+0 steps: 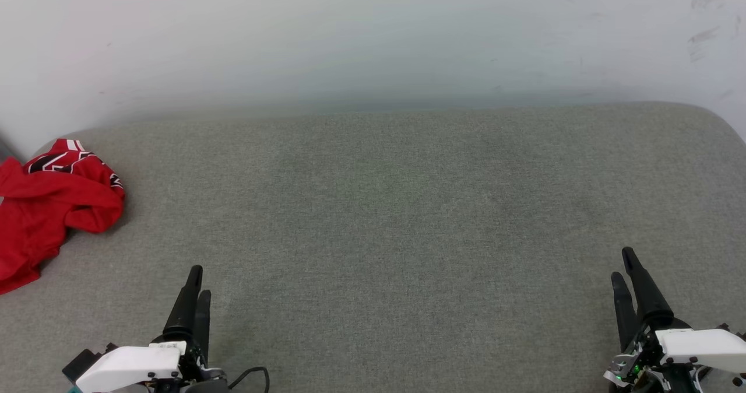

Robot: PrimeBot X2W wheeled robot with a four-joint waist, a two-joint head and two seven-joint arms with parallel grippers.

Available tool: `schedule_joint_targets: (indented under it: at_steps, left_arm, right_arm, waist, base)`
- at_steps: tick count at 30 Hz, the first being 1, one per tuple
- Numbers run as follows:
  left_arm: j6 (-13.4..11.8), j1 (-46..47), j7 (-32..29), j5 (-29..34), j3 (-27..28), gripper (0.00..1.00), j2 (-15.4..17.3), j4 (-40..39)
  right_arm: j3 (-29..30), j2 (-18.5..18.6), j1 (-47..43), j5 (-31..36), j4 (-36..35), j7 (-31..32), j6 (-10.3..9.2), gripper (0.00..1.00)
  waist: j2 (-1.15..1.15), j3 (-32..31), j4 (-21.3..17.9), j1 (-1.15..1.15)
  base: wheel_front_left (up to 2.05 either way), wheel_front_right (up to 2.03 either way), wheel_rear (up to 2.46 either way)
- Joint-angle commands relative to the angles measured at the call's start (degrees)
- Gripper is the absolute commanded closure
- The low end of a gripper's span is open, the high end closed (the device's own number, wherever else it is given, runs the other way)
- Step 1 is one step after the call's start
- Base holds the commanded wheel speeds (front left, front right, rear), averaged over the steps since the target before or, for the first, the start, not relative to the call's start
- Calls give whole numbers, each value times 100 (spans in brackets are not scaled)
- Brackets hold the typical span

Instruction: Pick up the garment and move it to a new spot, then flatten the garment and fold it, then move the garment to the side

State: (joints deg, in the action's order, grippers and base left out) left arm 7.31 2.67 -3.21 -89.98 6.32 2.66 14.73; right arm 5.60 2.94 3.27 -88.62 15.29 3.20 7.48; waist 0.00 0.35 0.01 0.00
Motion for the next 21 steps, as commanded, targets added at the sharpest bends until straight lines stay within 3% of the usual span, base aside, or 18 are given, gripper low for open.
schedule_joint_targets:
  at_steps: [1, 9, 21]
  left_arm:
    - [5, 43, 77, 107, 58, 0, 12, -131]
    - [7, -2, 278, 582, 393, 0, 14, -102]
    - [-91, 37, 550, 2161, 821, 0, 17, -650]
  right_arm:
    - [-17, 3, 31, 156, -102, -67, 1, 0]
    - [49, 2, 50, 983, -249, -269, 1, 0]
    - [9, 1, 79, 3317, -1047, -543, 1, 0]
  waist:
    - [0, -1, 2, 0]
    - [0, -4, 3, 0]
    - [0, 32, 20, 0]
  base:
    - [0, 0, 0]
    - [0, 0, 0]
    - [0, 0, 0]
